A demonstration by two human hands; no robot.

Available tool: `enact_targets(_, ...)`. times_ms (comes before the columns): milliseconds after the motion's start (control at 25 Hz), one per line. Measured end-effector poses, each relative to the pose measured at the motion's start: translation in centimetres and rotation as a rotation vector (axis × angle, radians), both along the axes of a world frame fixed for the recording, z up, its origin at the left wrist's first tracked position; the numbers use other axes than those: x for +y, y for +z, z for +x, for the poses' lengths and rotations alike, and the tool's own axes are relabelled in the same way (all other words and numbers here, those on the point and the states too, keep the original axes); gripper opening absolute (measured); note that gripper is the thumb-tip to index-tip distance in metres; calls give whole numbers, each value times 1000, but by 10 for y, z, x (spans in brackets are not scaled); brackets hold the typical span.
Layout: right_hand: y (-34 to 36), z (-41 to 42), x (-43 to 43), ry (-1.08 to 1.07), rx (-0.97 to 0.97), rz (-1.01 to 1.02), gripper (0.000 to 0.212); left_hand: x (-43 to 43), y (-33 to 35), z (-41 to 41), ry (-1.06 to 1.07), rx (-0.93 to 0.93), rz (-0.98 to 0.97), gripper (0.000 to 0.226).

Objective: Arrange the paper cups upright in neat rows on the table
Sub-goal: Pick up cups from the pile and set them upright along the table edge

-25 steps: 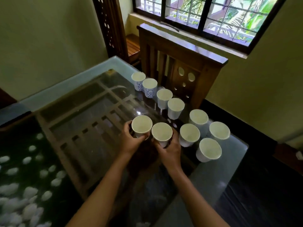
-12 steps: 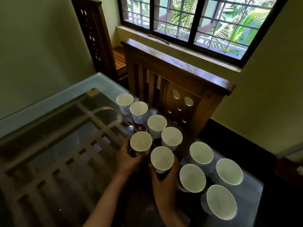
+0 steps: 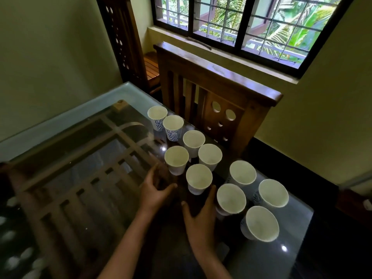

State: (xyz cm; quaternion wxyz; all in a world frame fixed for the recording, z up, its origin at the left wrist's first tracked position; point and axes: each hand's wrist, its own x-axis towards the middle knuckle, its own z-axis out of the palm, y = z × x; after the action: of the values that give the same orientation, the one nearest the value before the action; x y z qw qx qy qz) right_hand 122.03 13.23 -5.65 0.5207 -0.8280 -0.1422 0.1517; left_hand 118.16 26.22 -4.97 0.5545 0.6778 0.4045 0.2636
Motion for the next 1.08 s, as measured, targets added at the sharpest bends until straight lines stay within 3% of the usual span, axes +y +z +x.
enact_targets(160,8,-26,-24,92,-3,43,72,-34,12,-63,96,85,122,65)
enact_targets(320,22,-78,-51,445,-101,-14,55,-86,27,-177,209,291,276,55)
enact_targets(720,38,-282,-55,1101,-54,-63,57,-179,37,-464,645,314,257,44)
enact_targets(1080,38,-475,-26,1250,-166,-173,63,-205,16,-636,928,384,269,45)
